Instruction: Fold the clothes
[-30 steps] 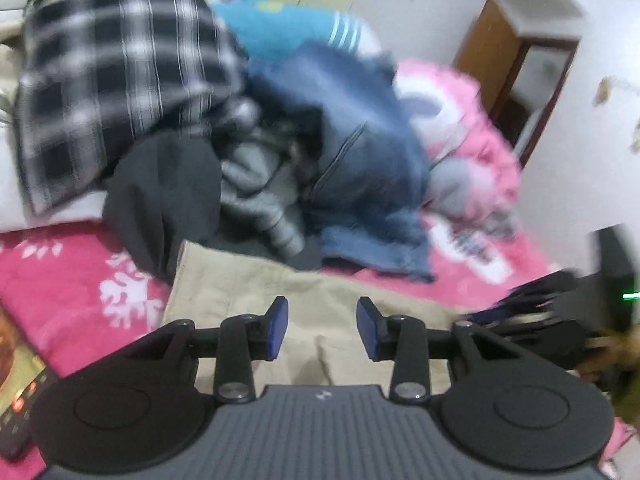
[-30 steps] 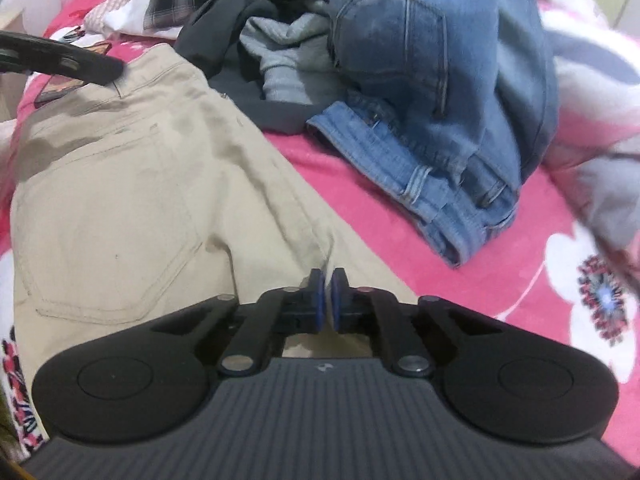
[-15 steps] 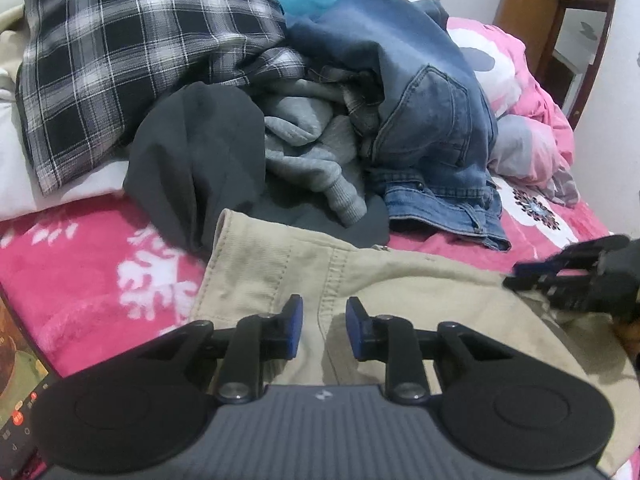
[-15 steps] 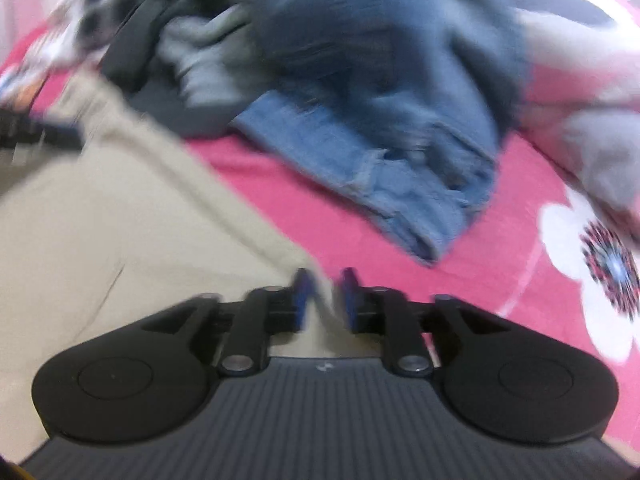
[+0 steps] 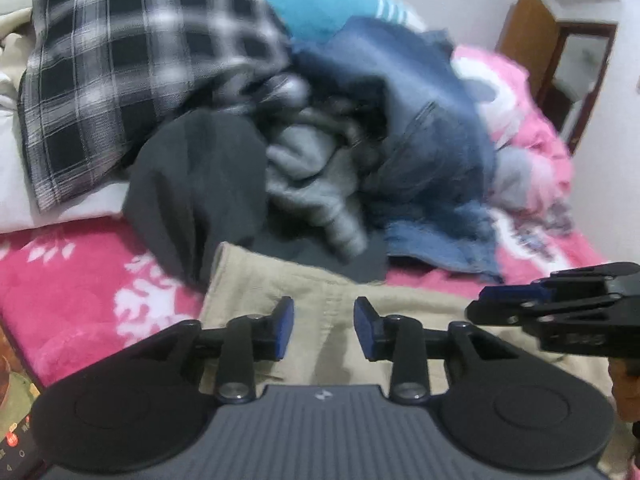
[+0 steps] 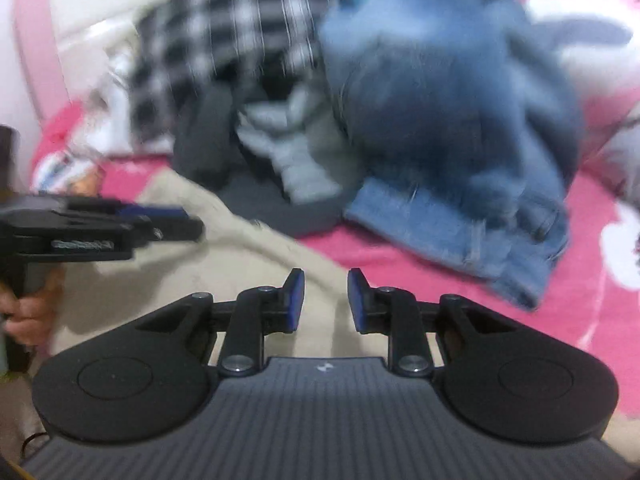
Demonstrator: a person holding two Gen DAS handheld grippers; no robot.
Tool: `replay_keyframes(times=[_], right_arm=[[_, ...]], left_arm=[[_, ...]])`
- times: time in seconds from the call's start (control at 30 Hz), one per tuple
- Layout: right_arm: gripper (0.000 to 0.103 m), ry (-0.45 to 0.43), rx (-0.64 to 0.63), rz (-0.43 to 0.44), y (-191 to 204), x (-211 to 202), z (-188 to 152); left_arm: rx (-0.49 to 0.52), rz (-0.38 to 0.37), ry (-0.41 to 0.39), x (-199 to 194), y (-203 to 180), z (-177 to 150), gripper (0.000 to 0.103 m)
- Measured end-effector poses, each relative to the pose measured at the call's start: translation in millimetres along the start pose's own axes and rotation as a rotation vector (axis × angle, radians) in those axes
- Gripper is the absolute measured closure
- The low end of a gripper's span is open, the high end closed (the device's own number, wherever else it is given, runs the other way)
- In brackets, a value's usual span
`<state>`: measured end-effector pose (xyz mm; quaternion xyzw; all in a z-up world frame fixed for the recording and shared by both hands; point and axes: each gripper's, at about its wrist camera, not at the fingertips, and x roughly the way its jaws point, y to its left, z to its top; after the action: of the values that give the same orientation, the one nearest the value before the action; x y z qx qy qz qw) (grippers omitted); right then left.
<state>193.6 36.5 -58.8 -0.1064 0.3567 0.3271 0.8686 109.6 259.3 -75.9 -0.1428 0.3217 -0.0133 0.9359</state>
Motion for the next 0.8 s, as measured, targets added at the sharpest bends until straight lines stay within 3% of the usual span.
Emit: replay_keyframes(times=[0.07,0.1,0.23,0.37,0.47,0.53,0.6,0.8], right_arm=[[0.082,0.067,0.036,-0.064,-5.4,32.1,-2.8],[0.081,0.056,0.084,-0.066,-15.3,38.6,-3.7],[0.080,0.007,0.201,-0.137,-33.0,16.6,4.4],[0.079,-0.037,0.236,-0.150,-23.5,-30.0,-3.6],[0.077,-0.018,0.268,-0.168,-8.3,-49.2,-22.6],[0.070,0.020,0.312,-0.174,-1.7,-51.0,-39.6],[0.054,0.071,0.367,-0.174,4.1,-46.8,-58.5],[0.037,0.081,0.334,-0.264,26.2,-37.7,-71.5]], left_arm=[[-0.008,0.003,-0.005,2.3,1.0,0.7,0.078],[-0.010,-0.001,-0.007,2.6,2.3,0.1,0.078],[-0.016,-0.012,-0.017,2.0,6.2,-2.4,0.078],[-0.039,-0.028,-0.031,2.6,10.4,-5.3,0.078],[-0.059,-0.040,-0.043,2.5,12.8,-7.7,0.078],[-0.053,-0.038,-0.046,2.1,11.9,-8.2,0.078],[-0.046,-0.037,-0.049,1.6,11.0,-8.7,0.077],[-0.043,-0.035,-0.058,0.2,10.3,-9.8,0.077]])
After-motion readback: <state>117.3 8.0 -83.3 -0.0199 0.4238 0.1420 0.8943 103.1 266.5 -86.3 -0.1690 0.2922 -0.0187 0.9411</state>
